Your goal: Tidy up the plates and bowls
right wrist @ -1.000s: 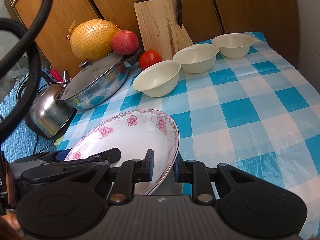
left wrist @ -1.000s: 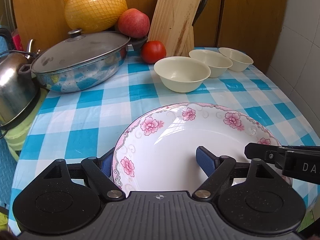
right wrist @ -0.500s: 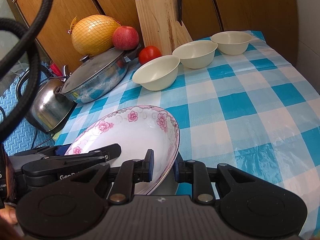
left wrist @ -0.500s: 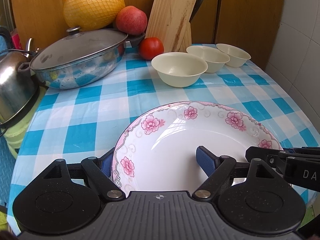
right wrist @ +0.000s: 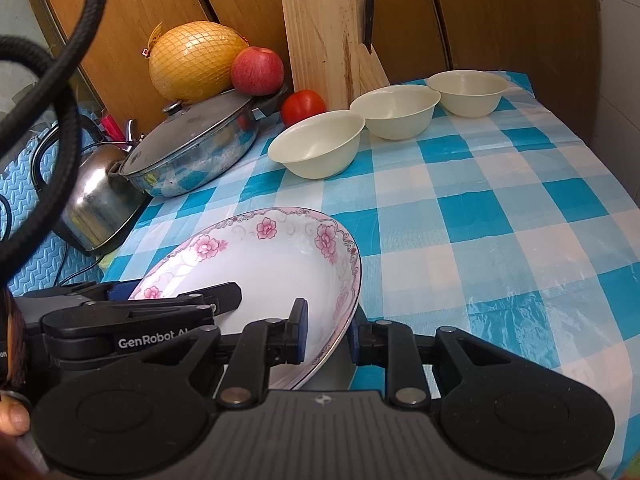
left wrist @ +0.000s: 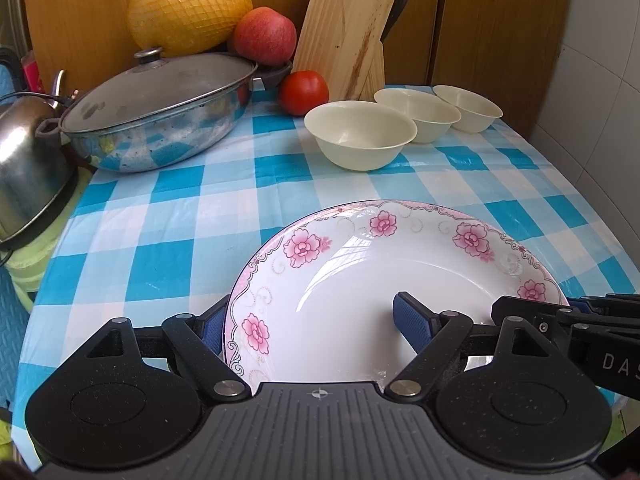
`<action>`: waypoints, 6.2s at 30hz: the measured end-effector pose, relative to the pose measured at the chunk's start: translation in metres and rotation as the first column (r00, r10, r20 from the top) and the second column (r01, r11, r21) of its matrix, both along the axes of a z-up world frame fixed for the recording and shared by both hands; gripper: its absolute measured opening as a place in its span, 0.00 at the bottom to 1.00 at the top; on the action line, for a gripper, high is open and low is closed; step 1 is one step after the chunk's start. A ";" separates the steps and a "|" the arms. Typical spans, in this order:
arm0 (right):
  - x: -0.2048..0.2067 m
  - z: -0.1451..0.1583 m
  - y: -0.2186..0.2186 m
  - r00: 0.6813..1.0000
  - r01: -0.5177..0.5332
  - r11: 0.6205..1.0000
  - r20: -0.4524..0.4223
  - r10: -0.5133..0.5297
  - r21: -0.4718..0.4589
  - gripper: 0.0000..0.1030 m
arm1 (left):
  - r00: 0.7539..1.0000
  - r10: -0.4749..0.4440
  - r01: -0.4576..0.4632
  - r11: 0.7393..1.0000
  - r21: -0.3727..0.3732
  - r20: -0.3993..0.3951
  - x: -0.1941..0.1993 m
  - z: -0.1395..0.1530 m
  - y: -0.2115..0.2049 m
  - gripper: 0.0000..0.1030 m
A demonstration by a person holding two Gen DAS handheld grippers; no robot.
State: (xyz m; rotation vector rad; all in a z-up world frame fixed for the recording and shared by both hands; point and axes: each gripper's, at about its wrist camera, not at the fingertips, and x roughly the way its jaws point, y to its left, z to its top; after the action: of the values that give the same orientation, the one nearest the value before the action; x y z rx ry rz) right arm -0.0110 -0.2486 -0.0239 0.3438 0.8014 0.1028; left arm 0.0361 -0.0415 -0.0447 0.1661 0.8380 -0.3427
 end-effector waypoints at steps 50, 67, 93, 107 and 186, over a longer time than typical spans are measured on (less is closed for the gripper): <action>0.197 -0.013 -0.054 0.993 0.052 0.984 -0.110 -0.033 0.172 0.11 | 0.987 0.071 -0.073 0.997 -0.003 -0.142 0.180 -0.022 -0.064 0.42; 0.172 -0.015 -0.054 0.986 0.042 0.971 -0.164 -0.003 0.236 0.13 | 0.992 -0.006 0.016 0.997 0.077 -0.125 0.139 -0.010 -0.056 0.57; 0.181 -0.007 -0.126 0.964 0.266 0.947 -0.074 -0.257 0.181 0.19 | 1.000 -0.011 0.011 1.000 -0.018 0.007 0.167 0.037 -0.102 0.74; 0.204 -0.021 -0.149 0.944 0.330 0.905 -0.115 -0.310 0.268 0.20 | 0.999 -0.038 0.038 0.999 -0.007 -0.034 0.209 0.005 -0.150 0.74; 0.187 0.007 -0.105 0.979 0.196 0.926 -0.016 -0.202 0.322 0.12 | 1.000 0.003 -0.003 1.000 -0.016 0.021 0.158 0.040 -0.124 0.39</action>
State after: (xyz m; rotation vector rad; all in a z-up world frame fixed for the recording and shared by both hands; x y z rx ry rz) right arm 0.1764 -0.3531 -0.0174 0.7324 0.7271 0.0456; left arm 0.1939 -0.1659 -0.0050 0.1534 0.8144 -0.3442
